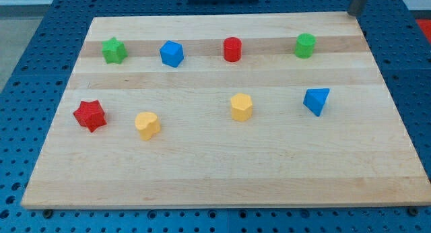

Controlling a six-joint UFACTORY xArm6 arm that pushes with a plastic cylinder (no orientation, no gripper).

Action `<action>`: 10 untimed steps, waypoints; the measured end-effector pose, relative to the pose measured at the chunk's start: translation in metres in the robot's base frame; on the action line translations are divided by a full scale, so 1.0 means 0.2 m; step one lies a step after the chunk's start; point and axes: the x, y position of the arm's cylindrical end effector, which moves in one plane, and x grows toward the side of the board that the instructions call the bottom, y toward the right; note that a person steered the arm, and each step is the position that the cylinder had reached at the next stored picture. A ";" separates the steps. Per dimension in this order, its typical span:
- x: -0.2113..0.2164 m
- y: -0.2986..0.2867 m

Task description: Push green circle towards red circle

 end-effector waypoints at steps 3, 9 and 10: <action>0.08 -0.45; 0.78 -0.81; 0.79 -0.67</action>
